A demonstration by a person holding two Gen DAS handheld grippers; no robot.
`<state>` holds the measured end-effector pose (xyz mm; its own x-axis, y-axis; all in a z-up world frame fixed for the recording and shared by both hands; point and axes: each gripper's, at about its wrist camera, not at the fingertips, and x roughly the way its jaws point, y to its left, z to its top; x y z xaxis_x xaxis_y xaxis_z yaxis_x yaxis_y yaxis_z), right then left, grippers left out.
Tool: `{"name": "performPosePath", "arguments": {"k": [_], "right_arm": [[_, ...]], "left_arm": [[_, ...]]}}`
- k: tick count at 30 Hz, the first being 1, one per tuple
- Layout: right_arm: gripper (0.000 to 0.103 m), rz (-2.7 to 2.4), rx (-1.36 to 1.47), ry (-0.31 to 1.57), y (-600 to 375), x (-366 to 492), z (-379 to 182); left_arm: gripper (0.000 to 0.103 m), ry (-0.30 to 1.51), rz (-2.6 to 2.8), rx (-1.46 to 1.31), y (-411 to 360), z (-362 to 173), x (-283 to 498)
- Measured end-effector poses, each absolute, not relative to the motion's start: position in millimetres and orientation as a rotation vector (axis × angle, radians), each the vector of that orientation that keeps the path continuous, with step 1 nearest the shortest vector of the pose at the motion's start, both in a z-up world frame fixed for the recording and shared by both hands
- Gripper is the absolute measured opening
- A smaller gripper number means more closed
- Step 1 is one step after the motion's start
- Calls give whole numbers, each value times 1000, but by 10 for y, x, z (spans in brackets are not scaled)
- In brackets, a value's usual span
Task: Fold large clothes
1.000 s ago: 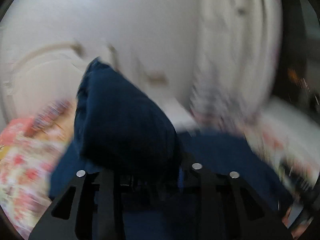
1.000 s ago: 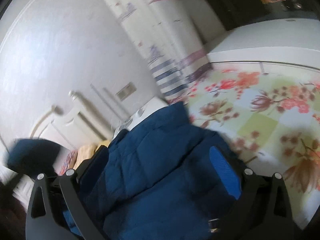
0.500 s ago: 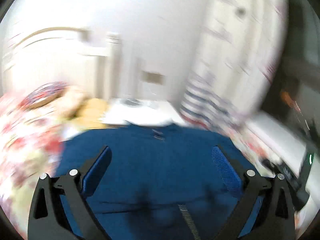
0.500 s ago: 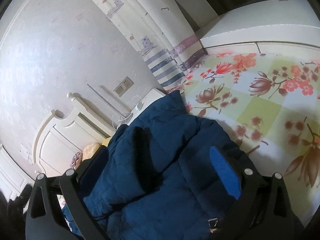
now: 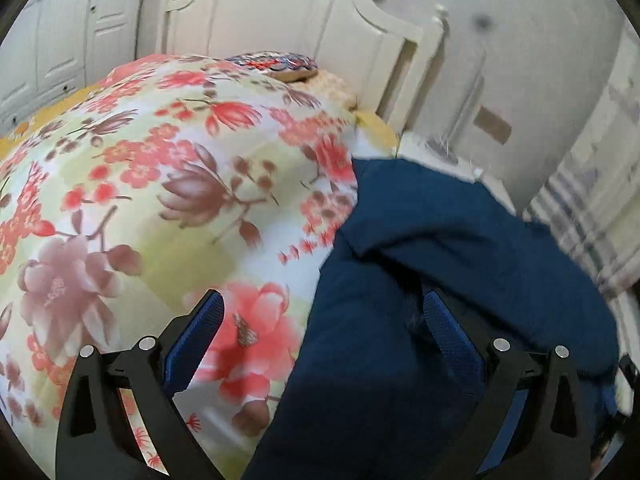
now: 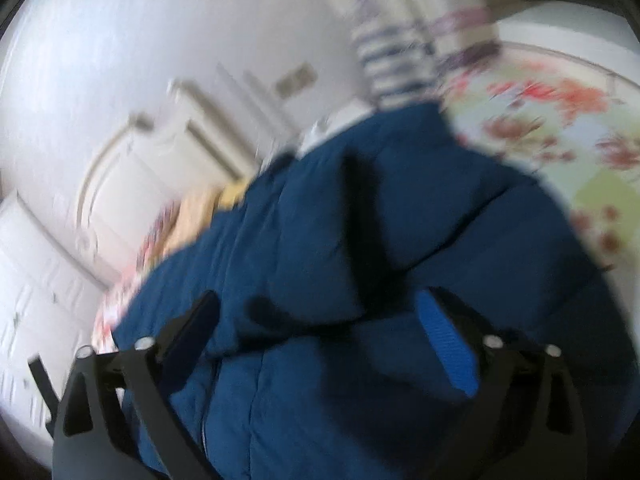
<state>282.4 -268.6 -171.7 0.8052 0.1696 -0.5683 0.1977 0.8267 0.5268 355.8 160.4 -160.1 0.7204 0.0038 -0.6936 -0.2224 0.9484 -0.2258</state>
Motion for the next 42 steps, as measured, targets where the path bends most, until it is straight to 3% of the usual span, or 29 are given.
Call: {"name": "performPosePath", "arguments": {"k": [2,5,9,15,16,17,20,23,27,29,32,35,38,40,42], "right_arm": [[71,-6,572,641,-2623,2835,-1697],[62,-11,549,623,-2584,2825,-1668],[59,-9,521,532,-2558,2744,-1536],[60,-3,559,565,-2604,2962,-1508],[51,1,571,571,-2621,2993,-1525],[27,6,571,568,-2622,3010,-1522],[21,35,523,462,-2565,2855,-1326],[21,10,436,397,-2513,2724,-1099],[24,-26,486,543,-2698,2922,-1341],[40,-63,519,623,-2777,2990,-1575],[50,-115,563,651,-2858,2941,-1610],[59,-222,566,510,-2937,2632,-1343],[70,-243,408,362,-2785,2499,-931],[77,-156,319,410,-2629,2688,-819],[78,-106,179,503,-2403,2954,-819]], "left_arm": [[98,769,112,-281,1551,-1618,3516],[98,788,128,-285,1582,-1662,3533],[98,830,141,-318,1662,-1732,3560],[98,865,152,-334,1686,-1797,3592],[98,865,149,-331,1680,-1796,3592],[98,865,147,-332,1677,-1797,3586],[98,862,145,-340,1691,-1797,3574],[98,862,147,-340,1695,-1798,3574],[98,864,149,-338,1689,-1797,3574],[98,863,149,-339,1689,-1797,3573],[98,857,149,-348,1703,-1787,3561],[98,754,187,-335,1709,-1588,3436],[98,619,147,-326,1558,-1120,3341],[98,613,44,-280,1305,-846,3461],[98,690,-80,-209,985,-737,3710]]}}
